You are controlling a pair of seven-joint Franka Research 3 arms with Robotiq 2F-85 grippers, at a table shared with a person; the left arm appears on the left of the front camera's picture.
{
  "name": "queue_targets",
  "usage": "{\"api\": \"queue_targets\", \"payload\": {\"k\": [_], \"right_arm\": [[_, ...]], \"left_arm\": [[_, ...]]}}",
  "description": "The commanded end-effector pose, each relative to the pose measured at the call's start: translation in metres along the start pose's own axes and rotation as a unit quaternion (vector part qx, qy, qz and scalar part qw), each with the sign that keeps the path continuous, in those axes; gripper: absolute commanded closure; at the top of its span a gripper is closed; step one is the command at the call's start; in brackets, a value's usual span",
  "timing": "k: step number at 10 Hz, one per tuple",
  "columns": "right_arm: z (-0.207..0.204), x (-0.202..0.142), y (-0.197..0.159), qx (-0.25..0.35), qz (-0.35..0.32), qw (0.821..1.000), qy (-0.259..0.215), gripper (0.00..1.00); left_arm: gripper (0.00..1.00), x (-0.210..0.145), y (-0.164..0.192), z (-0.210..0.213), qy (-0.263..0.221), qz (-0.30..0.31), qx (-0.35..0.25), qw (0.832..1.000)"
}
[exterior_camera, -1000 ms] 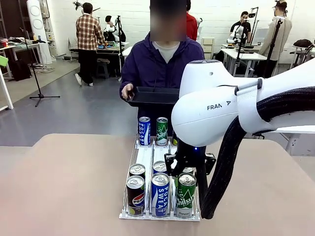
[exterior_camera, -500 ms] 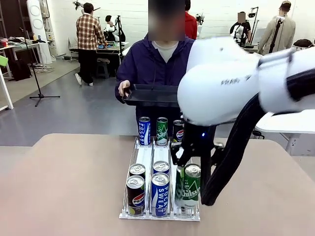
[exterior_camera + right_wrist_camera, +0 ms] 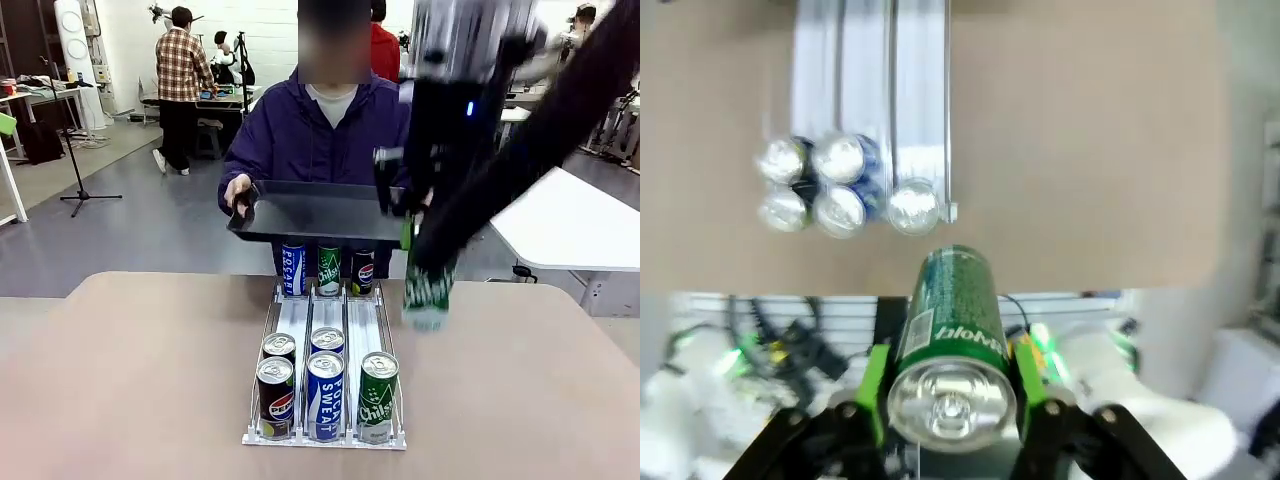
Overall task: Retrieve and hand over the desired beverage to the person.
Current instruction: Pick up a can of the same type that the person held from the Automatic Can Dispenser.
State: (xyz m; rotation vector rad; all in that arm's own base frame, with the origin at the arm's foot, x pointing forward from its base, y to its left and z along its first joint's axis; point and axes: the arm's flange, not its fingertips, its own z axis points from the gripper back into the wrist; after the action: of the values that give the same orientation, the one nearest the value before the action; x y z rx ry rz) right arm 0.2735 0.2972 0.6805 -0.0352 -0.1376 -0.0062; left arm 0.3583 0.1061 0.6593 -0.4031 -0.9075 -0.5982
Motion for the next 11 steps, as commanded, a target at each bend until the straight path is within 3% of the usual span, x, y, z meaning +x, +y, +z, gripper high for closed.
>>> {"api": "queue_targets", "payload": {"k": [1, 5, 6, 11], "right_arm": [[0.039, 0.028, 0.017, -0.004, 0.006, 0.999, -0.035, 0.97], [0.070, 0.064, 0.013, 0.014, 0.014, 0.999, -0.030, 0.97], [0.061, 0.047, 0.012, 0.024, 0.008, 0.999, -0.043, 0.97], [0.061, 0.047, 0.012, 0.024, 0.008, 0.999, -0.043, 0.97]], "left_arm": [[0.00, 0.000, 0.000, -0.001, -0.007, -0.001, 0.004, 1.000], [0.00, 0.000, 0.000, -0.001, -0.007, -0.001, 0.004, 1.000], [0.00, 0.000, 0.000, -0.001, -0.007, -0.001, 0.004, 1.000], [0.00, 0.000, 0.000, -0.001, -0.007, -0.001, 0.004, 1.000]]}}
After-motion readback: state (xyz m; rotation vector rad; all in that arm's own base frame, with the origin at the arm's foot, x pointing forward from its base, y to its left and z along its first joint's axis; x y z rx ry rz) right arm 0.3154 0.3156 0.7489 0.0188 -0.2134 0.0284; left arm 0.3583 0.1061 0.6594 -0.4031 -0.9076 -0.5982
